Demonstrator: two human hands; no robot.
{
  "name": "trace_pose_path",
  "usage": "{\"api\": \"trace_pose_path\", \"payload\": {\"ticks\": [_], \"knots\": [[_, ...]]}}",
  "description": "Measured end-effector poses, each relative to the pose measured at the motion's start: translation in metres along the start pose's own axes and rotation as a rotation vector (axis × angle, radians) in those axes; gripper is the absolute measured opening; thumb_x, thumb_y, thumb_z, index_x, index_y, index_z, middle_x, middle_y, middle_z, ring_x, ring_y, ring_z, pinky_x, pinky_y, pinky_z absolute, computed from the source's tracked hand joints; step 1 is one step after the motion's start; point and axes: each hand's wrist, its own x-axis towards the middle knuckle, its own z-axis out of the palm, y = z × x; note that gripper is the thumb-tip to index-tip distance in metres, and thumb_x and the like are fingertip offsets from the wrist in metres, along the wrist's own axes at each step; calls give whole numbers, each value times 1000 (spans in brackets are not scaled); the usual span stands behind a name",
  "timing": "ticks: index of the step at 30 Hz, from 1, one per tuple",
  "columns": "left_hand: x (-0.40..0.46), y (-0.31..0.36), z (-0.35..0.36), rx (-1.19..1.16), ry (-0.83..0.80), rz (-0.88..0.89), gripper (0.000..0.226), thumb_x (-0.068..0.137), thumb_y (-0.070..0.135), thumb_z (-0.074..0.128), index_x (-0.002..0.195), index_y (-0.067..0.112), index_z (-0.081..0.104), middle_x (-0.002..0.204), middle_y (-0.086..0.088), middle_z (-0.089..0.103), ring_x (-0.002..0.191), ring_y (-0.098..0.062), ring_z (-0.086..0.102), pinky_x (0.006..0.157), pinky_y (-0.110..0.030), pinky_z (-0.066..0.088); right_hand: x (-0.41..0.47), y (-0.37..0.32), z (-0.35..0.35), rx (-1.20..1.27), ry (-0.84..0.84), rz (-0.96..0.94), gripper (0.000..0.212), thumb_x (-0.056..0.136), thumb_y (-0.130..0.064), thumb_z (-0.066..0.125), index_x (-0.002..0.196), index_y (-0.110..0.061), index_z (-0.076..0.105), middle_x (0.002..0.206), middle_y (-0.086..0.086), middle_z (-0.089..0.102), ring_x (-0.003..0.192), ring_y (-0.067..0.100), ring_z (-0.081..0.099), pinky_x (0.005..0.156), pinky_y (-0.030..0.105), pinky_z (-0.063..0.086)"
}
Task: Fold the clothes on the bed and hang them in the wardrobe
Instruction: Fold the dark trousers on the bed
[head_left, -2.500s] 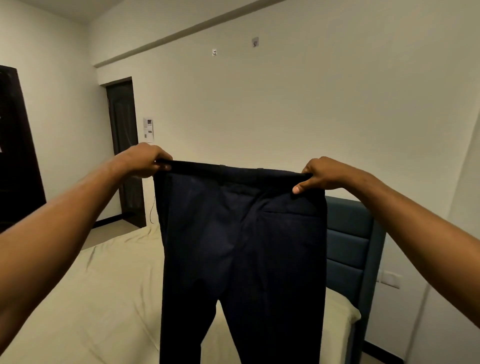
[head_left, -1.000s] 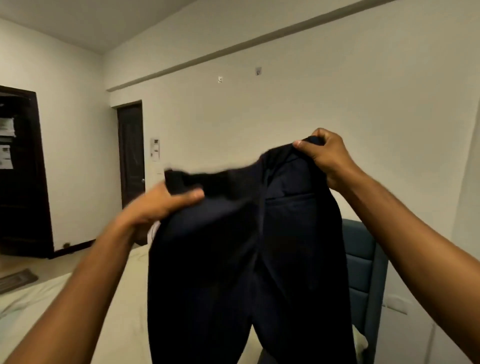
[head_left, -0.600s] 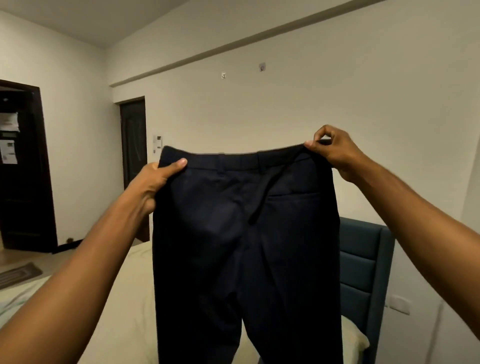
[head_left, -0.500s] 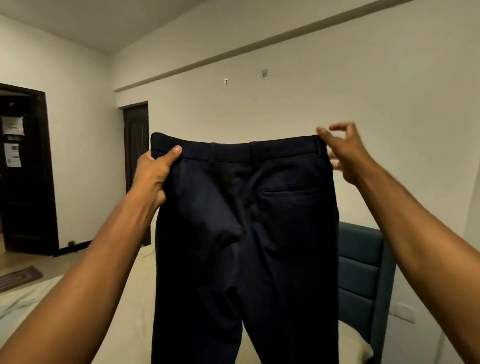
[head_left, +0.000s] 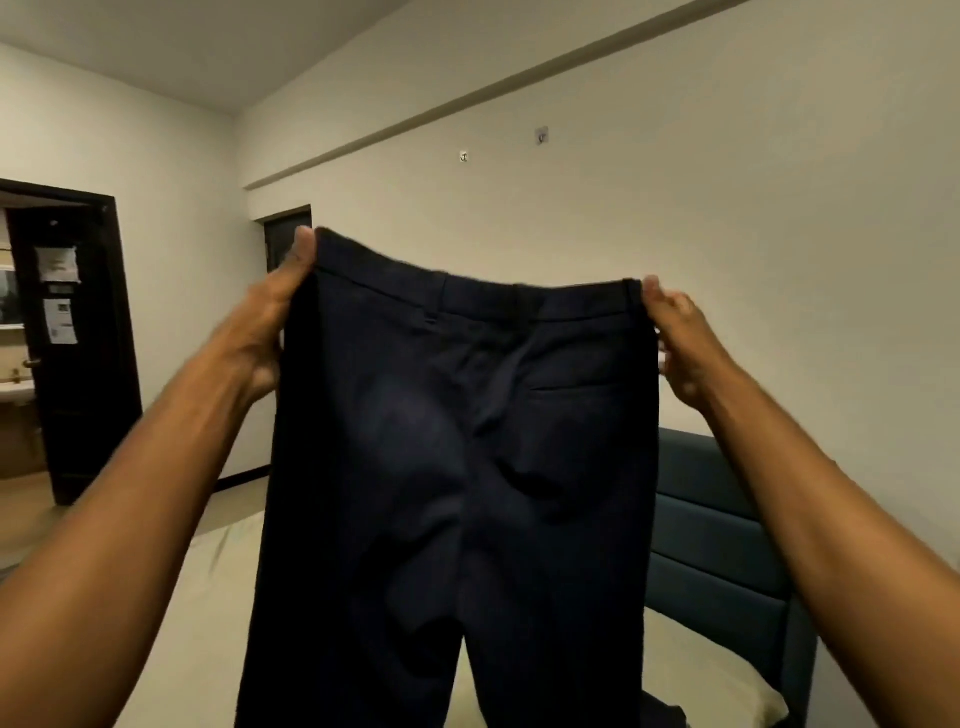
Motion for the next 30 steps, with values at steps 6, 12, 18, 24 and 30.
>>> {"api": "trace_pose_path", "payload": {"ticks": [6, 12, 18, 24, 30], "knots": [[-27, -75, -27, 288, -242, -372, 96, 20, 50, 100, 102, 8, 75, 112, -17, 73, 99, -29, 70, 88, -37, 55, -58, 86, 33, -263, -93, 66, 30, 96, -30, 63, 87, -1, 67, 82, 6, 68, 79, 20, 63, 65, 31, 48], [-28, -55, -29, 97, 133, -220, 37, 84, 34, 75, 110, 8, 68, 106, -11, 73, 73, -15, 74, 62, -25, 58, -29, 52, 20, -204, -4, -28, 30, 103, -31, 51, 82, -15, 65, 83, 0, 66, 73, 13, 60, 64, 27, 49], [-31, 1, -21, 63, 17, -108, 27, 87, 41, 67, 73, 24, 82, 87, 6, 77, 78, -7, 73, 76, -25, 56, -21, -8, 8, -177, -142, -38, 28, 104, -34, 47, 95, -17, 68, 94, 0, 73, 82, 13, 70, 71, 26, 58], [-2, 47, -23, 137, -20, 195, 22, 96, 33, 58, 94, 19, 75, 92, 6, 77, 86, -9, 73, 80, -21, 59, 6, -64, 4, 21, -308, -55, 29, 103, -32, 46, 102, -11, 67, 90, 1, 76, 80, 15, 72, 67, 27, 58], [83, -78, -35, 353, -124, -152, 16, 80, 27, 73, 89, 16, 79, 98, -5, 76, 82, -15, 73, 74, -25, 58, 69, 60, 40, -149, -505, 226, 29, 101, -29, 50, 106, -6, 67, 96, 7, 75, 87, 21, 70, 70, 27, 58]]}}
